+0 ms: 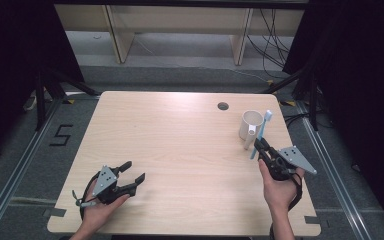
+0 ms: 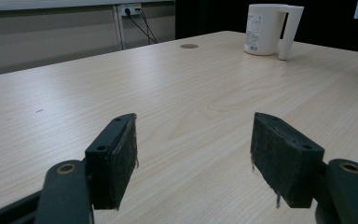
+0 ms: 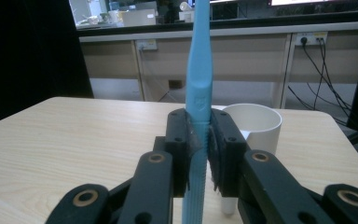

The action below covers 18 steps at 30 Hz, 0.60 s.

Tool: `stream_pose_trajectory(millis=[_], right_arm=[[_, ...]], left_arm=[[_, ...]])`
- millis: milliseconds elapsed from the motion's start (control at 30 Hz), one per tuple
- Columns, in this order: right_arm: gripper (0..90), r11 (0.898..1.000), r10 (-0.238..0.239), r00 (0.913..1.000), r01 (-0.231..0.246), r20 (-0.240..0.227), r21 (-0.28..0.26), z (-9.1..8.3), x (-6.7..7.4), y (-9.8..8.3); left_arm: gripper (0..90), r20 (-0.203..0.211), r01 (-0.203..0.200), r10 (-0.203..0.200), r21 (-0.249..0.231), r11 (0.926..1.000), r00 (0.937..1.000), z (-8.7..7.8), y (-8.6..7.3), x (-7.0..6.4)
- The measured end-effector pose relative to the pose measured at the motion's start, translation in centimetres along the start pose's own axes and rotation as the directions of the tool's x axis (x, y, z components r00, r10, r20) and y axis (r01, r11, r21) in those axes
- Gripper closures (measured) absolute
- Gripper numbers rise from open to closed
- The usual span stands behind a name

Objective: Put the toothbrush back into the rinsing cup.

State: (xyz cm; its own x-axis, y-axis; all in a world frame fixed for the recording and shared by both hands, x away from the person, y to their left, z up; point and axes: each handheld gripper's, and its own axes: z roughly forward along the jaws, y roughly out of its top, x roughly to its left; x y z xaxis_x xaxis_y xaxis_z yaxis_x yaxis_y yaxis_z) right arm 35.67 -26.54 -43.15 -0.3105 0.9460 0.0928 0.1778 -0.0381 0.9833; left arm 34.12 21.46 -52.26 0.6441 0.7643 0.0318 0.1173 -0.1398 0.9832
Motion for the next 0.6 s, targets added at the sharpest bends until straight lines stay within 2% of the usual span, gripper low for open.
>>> stream_pose_trajectory(millis=[33, 167, 333, 400, 433, 467, 500, 600], right_arm=[[79.4, 1.0, 0.003, 0.9999, -0.003, 0.01, 0.007, 0.0, 0.1, 0.1], [79.3, 1.0, -0.002, 1.0, 0.002, 0.007, -0.017, 0.2, 0.0, 0.4], [79.3, 1.0, -0.016, 0.9997, 0.017, 0.02, -0.017, 0.6, -0.1, 1.0], [79.3, 1.0, -0.004, 0.9998, 0.004, 0.017, -0.009, 0.8, 0.0, 1.1], [79.3, 1.0, -0.018, 0.9996, 0.018, 0.019, -0.019, 0.9, -0.1, 1.2], [79.3, 1.0, 0.006, 0.9996, -0.005, 0.026, -0.013, 0.9, 0.1, 1.2], [79.3, 1.0, -0.015, 0.9997, 0.015, 0.017, -0.021, 1.1, 0.0, 1.3], [79.3, 1.0, -0.025, 0.9994, 0.026, 0.022, -0.018, 1.4, 0.0, 1.7]], left_arm=[[31.2, -0.008, 0.013, -0.013, 0.015, 0.9998, 0.9999, -0.1, 0.0, -0.1], [31.2, -0.007, 0.014, -0.014, 0.012, 0.9998, 0.9999, -0.1, 0.0, -0.1], [31.2, -0.005, 0.011, -0.011, 0.012, 0.9999, 0.9999, -0.2, 0.0, -0.1], [31.2, -0.005, 0.013, -0.013, 0.012, 0.9998, 0.9999, -0.1, 0.0, -0.1], [31.2, -0.005, 0.017, -0.017, 0.012, 0.9998, 0.9998, -0.2, 0.0, -0.1], [31.2, -0.005, 0.017, -0.017, 0.012, 0.9998, 0.9998, -0.2, 0.0, -0.1], [31.2, -0.005, 0.018, -0.018, 0.012, 0.9998, 0.9998, -0.2, 0.0, 0.0], [31.2, -0.004, 0.016, -0.016, 0.012, 0.9998, 0.9999, -0.2, 0.0, 0.0]])
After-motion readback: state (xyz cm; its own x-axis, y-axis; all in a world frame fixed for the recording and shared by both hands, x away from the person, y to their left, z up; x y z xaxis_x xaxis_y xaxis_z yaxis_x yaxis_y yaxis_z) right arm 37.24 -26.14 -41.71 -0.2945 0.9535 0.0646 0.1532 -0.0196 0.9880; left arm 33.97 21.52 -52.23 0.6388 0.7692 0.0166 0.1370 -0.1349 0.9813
